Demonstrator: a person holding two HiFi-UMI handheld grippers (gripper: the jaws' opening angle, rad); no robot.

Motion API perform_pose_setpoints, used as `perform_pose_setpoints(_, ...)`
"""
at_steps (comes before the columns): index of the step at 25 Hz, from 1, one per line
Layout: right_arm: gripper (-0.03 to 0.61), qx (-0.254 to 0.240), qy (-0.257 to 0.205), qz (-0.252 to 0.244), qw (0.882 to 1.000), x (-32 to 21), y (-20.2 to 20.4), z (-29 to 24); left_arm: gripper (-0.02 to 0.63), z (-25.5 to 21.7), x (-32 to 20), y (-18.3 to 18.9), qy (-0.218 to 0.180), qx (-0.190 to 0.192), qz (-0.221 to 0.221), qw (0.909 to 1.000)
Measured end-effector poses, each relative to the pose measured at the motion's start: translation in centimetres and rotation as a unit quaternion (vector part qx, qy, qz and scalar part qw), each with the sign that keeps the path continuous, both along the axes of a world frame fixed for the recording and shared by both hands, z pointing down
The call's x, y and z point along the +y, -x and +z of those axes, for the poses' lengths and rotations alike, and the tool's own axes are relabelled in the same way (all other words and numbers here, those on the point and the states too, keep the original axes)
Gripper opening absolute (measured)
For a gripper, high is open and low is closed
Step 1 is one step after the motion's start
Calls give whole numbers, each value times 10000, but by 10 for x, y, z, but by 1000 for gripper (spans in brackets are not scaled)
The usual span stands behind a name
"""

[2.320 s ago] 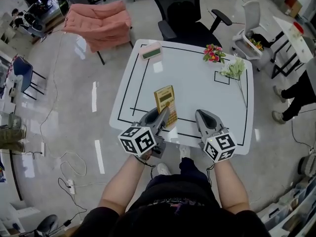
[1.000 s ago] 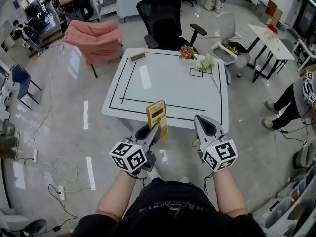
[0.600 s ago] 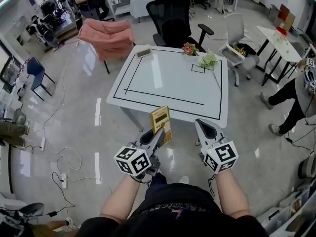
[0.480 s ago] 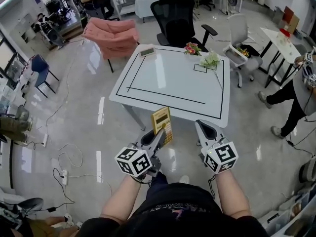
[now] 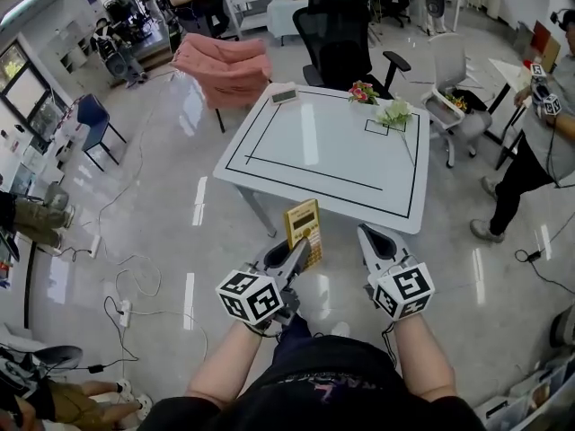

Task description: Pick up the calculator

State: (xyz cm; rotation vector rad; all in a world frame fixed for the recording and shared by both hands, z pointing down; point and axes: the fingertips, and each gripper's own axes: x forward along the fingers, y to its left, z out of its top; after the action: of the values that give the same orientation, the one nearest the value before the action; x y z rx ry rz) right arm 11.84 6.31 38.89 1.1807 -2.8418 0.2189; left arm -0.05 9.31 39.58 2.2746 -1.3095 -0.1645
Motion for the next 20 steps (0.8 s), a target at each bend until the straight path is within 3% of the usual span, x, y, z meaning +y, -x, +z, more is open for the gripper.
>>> perform_pose_setpoints(20, 2, -43, -13, -26, 10000, -1, -8, -3, 80, -8, -3, -12, -56, 41, -29, 10000)
